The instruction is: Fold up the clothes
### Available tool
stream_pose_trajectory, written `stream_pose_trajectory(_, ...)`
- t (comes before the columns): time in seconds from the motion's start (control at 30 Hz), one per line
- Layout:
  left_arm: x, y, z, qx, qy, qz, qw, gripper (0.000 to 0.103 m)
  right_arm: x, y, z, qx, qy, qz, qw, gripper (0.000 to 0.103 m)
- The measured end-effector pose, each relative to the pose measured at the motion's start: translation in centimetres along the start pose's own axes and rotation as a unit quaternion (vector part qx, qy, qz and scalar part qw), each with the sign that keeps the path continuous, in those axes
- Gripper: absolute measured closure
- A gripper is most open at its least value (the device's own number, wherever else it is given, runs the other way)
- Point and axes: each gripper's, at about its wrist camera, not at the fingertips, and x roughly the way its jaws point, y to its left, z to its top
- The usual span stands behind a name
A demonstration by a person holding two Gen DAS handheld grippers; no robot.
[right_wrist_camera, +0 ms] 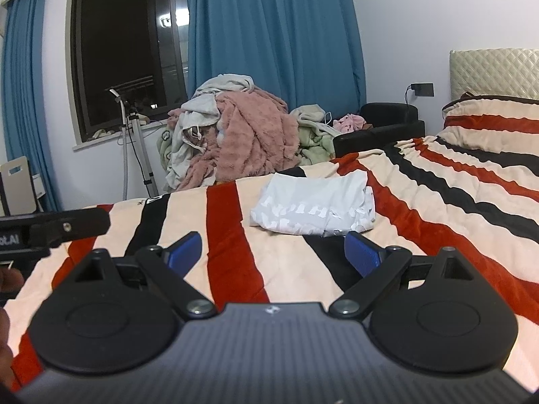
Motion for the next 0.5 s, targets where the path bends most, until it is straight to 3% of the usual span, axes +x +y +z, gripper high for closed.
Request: stream_pose_trajectory(0.5,-0.52,0.02,-0.11,0.001,-0.002,0.009,1.0,0.0,0.21,-0.13,0.02,0.001,0.003,-0.003,1.0,0.01)
